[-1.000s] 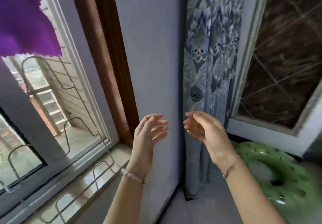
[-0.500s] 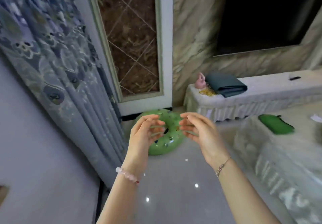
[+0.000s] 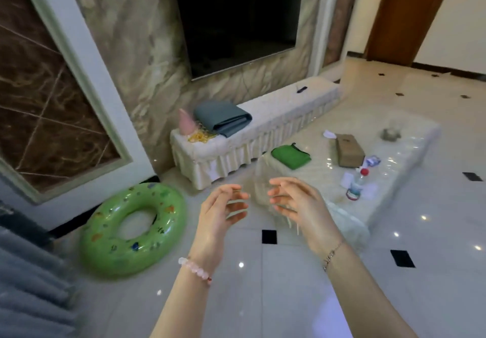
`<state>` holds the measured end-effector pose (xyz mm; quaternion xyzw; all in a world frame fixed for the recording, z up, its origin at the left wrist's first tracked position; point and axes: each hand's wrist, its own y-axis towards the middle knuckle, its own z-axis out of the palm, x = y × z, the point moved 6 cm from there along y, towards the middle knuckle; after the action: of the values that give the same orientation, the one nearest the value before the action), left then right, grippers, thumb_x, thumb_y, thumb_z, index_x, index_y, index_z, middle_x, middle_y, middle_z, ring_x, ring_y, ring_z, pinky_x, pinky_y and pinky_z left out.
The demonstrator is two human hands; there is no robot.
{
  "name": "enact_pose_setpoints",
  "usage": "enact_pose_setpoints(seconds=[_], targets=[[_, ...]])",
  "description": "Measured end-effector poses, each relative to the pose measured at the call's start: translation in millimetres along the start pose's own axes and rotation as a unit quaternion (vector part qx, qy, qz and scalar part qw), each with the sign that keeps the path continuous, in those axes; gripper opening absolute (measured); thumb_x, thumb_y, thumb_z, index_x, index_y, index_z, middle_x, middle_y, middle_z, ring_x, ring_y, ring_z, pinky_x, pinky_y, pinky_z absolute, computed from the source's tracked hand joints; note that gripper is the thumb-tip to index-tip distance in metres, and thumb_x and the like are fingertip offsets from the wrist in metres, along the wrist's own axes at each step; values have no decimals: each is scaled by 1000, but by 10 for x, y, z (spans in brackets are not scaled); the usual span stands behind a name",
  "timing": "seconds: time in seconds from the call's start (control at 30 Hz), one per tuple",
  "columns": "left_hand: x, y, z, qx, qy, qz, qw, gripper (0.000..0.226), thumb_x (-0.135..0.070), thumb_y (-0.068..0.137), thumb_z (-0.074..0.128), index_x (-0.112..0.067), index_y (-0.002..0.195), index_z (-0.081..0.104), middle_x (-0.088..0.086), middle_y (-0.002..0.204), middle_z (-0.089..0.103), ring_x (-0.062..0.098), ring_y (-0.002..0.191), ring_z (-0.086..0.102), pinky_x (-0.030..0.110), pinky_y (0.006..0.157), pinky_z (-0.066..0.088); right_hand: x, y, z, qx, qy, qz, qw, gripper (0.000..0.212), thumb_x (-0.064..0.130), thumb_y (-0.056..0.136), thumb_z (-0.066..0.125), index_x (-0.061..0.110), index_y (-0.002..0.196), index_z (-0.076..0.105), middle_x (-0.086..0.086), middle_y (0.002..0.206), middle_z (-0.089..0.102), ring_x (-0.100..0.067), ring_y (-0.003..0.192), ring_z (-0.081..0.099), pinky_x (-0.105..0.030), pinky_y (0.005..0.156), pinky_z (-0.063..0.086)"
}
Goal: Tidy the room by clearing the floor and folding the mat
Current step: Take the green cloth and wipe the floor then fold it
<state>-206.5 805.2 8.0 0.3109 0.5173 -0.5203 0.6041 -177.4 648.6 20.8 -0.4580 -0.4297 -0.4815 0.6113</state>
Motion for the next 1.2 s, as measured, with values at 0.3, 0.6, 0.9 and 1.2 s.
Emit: enact_pose_setpoints(seconds=[0.3, 0.6, 0.9, 1.2], targets=[[446, 603, 1332, 133, 28, -48, 990, 22, -15, 97, 42, -12, 90, 63, 3, 79, 68, 15, 71, 61, 30, 72, 49, 92, 364, -1285, -136, 38, 9, 990, 16, 10, 92, 51, 10, 86, 67, -5, 77, 63, -17, 74, 60, -22, 70, 48], [837, 1608, 2145, 192, 40, -91, 976, 20, -12, 98, 42, -8, 93, 61, 3, 76, 68, 16, 68, 60, 31, 71, 48, -13, 1234, -1912, -198, 22, 35, 979, 18, 15, 95, 50, 8, 93, 67, -1, 76, 65, -11, 71, 62, -20, 69, 49], [1071, 3210, 2587, 183, 74, -157, 968, 23, -8, 98, 40, -10, 89, 60, 10, 83, 64, 18, 70, 58, 30, 68, 47, -106, 2760, -2275, -240, 24, 87, 967, 18, 12, 94, 50, 5, 95, 66, -2, 75, 64, -13, 69, 61, -20, 68, 49], [1355, 4347, 2715, 133, 95, -211, 964, 22, -8, 97, 41, -8, 91, 61, 7, 80, 64, 17, 69, 58, 29, 68, 48, -387, 4058, -2437, -232, 33, 145, 961, 19, 9, 93, 47, 11, 89, 66, -2, 76, 65, -15, 71, 61, -20, 66, 49]])
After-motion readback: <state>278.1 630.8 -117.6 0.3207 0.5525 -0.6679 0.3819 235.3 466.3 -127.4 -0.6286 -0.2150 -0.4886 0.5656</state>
